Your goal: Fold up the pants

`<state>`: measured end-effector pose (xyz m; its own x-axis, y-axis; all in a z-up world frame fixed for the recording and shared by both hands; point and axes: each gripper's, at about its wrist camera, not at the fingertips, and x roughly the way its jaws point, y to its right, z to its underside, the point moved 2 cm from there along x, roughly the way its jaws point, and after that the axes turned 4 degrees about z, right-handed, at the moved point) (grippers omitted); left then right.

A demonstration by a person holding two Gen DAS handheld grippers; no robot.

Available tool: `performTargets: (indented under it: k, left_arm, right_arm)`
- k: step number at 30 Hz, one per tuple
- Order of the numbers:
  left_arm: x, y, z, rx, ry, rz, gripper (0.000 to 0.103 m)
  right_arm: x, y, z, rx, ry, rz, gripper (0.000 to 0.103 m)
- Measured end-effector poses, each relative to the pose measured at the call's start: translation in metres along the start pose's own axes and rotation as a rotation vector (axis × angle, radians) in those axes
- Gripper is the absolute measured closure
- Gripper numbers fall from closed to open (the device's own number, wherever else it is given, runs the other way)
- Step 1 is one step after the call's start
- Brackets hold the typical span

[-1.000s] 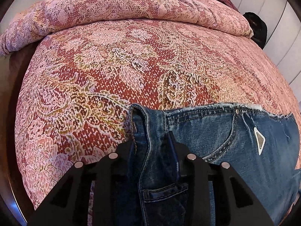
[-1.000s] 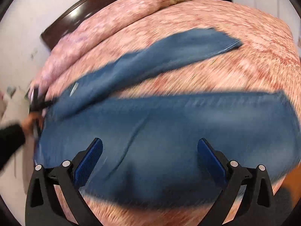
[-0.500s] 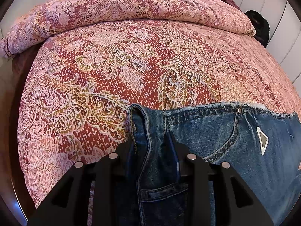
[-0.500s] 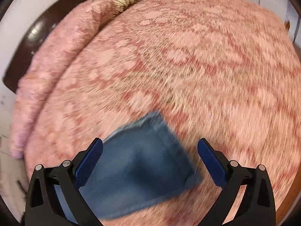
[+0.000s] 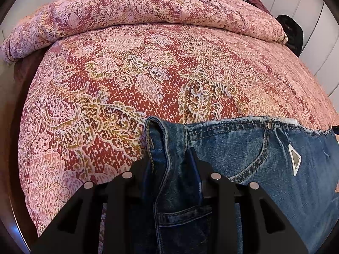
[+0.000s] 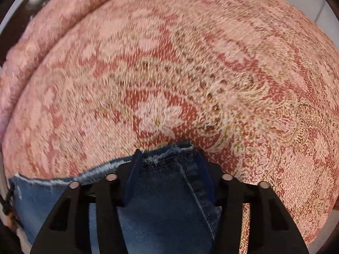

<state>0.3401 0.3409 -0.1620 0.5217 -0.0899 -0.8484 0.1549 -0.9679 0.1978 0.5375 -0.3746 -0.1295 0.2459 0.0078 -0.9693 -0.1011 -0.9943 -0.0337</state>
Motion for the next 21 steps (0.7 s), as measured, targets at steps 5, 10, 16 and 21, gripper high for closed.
performTargets:
  k: [5,10,16,21]
  left_arm:
    - [-0.002,0.004,-0.003,0.014,-0.013,-0.025,0.071]
    - [-0.016,0.008,-0.007,-0.018,0.044,-0.022,0.085]
    - [-0.066,-0.003,-0.004,-0.115,0.231,0.094,0.090]
    - [-0.110,-0.001,0.002,-0.140,0.340,0.204,0.090]
  right_arm:
    - [-0.010,-0.007,0.004,-0.052,0.061,0.037,0.087]
    - [-0.046,-0.006,0.018,-0.079,0.168,0.058,0.088]
    - [-0.101,0.002,0.040,-0.076,0.293,-0.002,0.088]
    - [-0.141,0.010,0.076,-0.073,0.361,-0.064,0.089]
